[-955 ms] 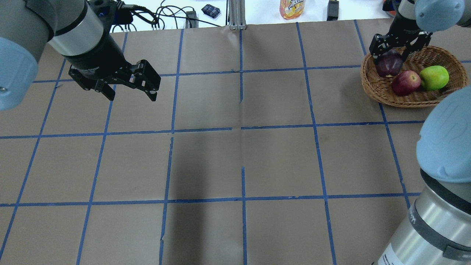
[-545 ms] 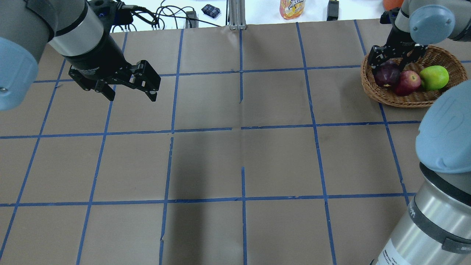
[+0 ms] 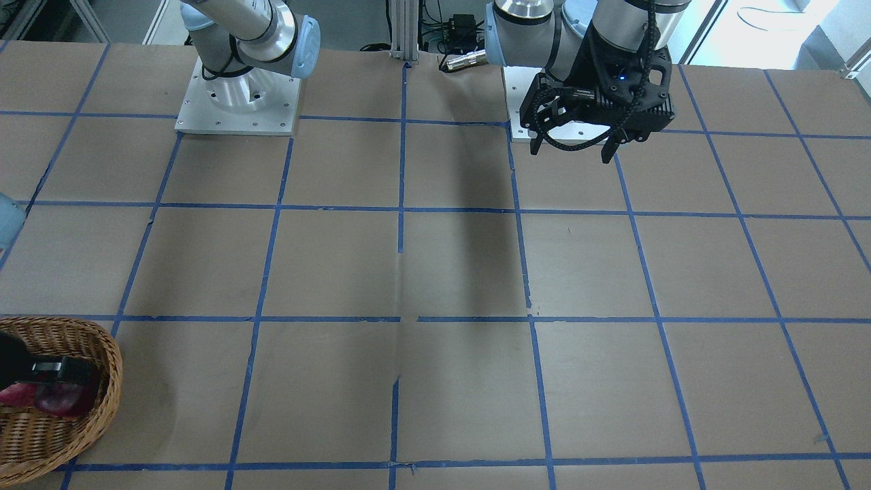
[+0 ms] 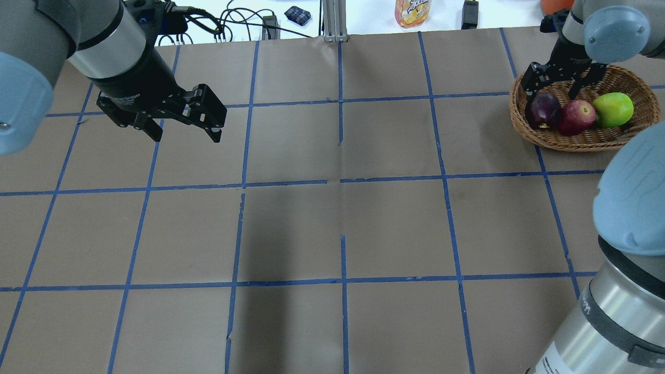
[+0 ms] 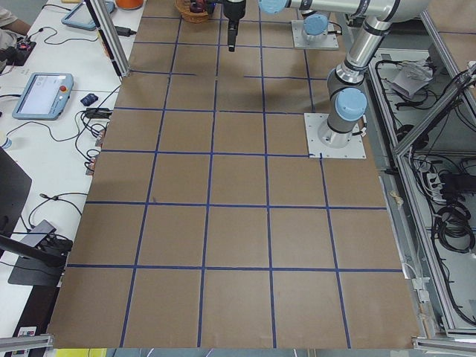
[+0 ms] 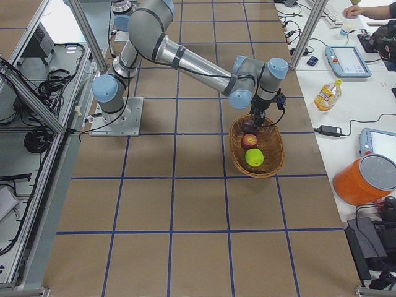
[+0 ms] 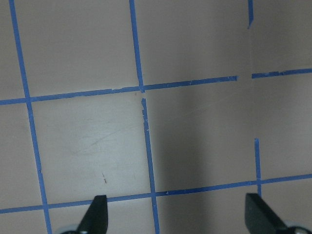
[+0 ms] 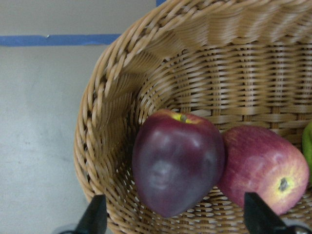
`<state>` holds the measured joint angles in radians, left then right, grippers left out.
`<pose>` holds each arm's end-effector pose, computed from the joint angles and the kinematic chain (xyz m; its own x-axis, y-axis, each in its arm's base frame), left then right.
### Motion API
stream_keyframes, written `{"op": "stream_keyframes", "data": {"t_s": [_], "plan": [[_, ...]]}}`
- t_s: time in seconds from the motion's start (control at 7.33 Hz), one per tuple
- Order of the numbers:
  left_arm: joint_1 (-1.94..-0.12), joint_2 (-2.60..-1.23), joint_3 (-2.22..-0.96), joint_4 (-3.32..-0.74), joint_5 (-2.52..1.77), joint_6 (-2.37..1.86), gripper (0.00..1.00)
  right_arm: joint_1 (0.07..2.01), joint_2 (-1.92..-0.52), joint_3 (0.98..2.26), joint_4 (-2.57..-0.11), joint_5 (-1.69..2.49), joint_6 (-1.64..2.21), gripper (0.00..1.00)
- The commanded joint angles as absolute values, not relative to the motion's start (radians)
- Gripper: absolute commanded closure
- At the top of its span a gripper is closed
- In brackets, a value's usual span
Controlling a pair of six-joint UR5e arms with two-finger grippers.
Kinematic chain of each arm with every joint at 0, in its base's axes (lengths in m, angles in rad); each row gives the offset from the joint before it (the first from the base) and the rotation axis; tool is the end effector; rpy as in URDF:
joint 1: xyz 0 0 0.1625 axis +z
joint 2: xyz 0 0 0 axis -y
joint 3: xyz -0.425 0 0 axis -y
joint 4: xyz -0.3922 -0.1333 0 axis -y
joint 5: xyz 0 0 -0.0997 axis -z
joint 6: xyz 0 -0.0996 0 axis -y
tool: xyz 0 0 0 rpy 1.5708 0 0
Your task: Put all apples into basket
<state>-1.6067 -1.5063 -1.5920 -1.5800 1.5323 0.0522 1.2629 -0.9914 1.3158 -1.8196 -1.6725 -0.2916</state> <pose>-0.1538 -0.4623 0.5075 -0.9953 0.0892 0.0366 0.0879 0.9955 -0.0360 -0.0936 -0.7010 0.2868 -0.9971 0.0086 0.0753 0.0162 0.9947 0.1014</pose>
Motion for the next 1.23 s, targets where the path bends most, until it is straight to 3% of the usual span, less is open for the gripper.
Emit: {"op": "stream_keyframes", "data": {"t_s": [0.0, 0.68, 1.09], "plan": [[-1.606, -1.508, -1.591, -1.58, 1.531, 0.051, 0.0, 1.267, -1.098, 1.315, -1.691, -1.663, -0.278, 0.0], [-1.606, -1.508, -1.591, -1.58, 1.531, 0.051, 0.0, 1.483, -1.34, 1.336, -1.482, -1.548, 0.054, 0.0], [-1.606, -1.508, -1.591, -1.58, 1.531, 0.051, 0.0, 1.609, -1.492, 1.507, -1.495, -1.569, 0.114, 0.0]]}}
